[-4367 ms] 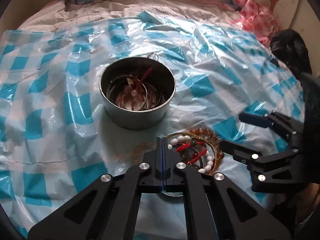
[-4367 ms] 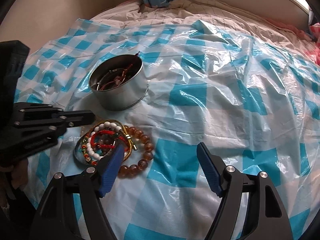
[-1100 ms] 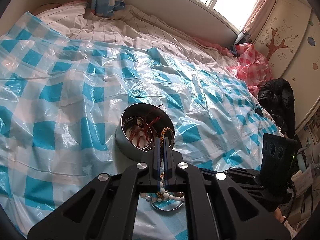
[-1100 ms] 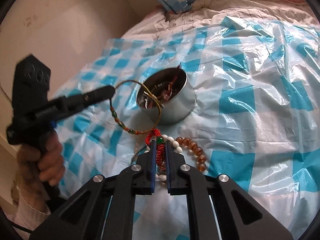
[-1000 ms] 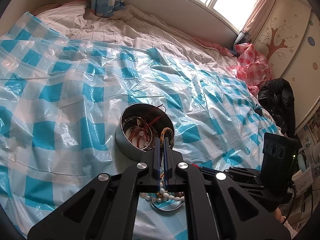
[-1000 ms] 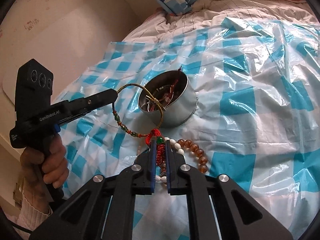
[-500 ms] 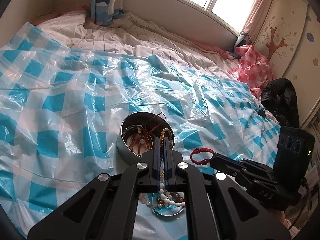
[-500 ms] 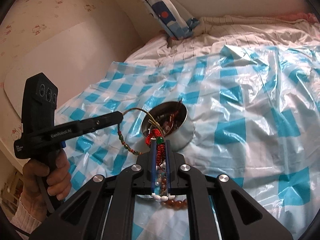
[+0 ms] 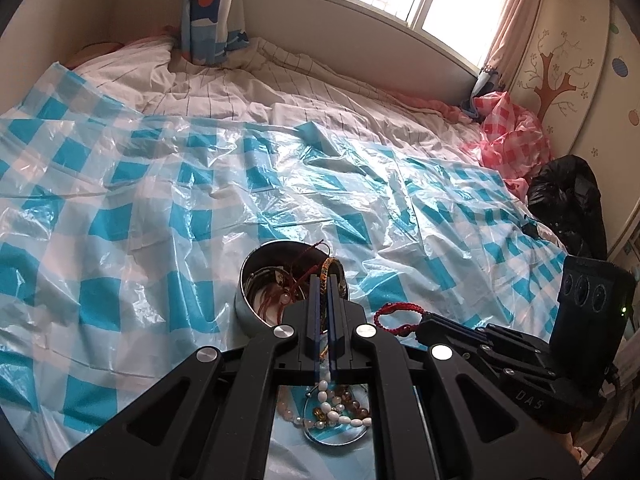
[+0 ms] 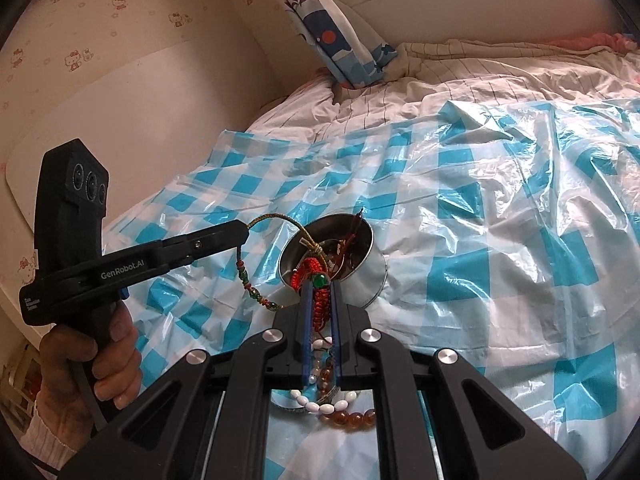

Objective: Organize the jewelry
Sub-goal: 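Carry the red string bracelet over the tin with the right tool while the left tool holds the bangle there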

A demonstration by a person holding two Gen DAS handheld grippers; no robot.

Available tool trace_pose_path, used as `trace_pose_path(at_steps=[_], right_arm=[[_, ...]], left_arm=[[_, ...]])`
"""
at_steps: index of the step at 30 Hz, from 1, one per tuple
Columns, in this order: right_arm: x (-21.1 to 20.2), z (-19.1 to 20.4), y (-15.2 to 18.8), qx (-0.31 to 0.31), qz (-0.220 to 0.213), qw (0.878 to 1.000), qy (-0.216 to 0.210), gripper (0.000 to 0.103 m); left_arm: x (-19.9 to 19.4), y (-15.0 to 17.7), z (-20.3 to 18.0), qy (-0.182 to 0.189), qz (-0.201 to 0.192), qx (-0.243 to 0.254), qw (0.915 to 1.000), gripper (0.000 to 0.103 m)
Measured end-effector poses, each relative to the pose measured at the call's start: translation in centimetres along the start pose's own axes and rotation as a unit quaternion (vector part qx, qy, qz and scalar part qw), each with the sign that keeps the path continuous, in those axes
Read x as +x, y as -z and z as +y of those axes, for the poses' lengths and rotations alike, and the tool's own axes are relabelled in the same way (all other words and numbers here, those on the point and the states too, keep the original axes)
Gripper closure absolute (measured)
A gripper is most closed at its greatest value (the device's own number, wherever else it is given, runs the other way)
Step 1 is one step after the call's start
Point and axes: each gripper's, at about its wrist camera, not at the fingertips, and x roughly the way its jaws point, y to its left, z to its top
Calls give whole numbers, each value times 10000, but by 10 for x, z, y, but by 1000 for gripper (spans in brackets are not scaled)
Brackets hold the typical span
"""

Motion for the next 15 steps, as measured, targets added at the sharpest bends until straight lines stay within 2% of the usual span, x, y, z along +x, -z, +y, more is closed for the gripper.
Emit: trace_pose_path(at_steps=[15], right_arm=[[17,9,-17,-33,-262,9996,56,94]], left_arm=[[0,-13,10,-17,-363,-442,9984,100]])
